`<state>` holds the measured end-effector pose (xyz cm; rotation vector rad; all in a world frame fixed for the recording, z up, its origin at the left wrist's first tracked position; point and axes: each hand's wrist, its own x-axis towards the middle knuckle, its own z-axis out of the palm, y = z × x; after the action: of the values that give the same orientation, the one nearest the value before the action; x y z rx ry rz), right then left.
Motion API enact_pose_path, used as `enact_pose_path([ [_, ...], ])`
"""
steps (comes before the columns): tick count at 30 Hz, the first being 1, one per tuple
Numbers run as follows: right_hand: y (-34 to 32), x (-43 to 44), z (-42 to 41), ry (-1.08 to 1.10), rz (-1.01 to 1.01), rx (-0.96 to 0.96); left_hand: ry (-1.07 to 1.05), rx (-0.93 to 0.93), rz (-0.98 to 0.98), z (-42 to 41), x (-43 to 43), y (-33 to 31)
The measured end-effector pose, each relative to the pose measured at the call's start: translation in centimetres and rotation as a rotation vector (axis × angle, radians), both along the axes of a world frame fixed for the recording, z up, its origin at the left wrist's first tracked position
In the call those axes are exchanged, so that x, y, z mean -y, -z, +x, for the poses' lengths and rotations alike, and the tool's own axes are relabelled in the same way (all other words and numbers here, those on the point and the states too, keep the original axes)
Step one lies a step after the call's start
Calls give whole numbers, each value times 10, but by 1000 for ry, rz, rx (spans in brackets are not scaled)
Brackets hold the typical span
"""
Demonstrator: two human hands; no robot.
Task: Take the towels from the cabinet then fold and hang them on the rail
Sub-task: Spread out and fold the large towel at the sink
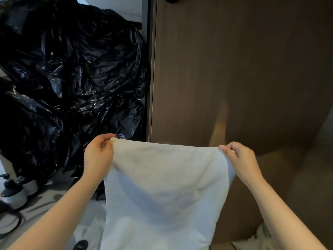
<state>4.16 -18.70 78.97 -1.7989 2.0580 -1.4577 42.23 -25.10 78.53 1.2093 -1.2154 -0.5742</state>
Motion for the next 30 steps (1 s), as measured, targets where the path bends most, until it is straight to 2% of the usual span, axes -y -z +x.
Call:
enact_pose_path([
  [9,2,-46,17,17,-107,253,65,-65,-130,8,-55,2],
  [13,-14,-77,12,-35,-144,392,162,-210,-136,22,-71,-10],
  [16,-23,-83,5,0,-115,419,190,-290,-117,23,-71,-24],
  [20,-12,-65,1,60,27,393,96,-190,71,16,-43,-12],
  [22,8,-49,0,92,119,357,34,-135,199,12,-24,15],
  [25,46,-22,2,133,229,293,-47,46,297,4,1,66],
  [30,112,28,-8,37,363,186,-140,169,461,-6,39,137],
])
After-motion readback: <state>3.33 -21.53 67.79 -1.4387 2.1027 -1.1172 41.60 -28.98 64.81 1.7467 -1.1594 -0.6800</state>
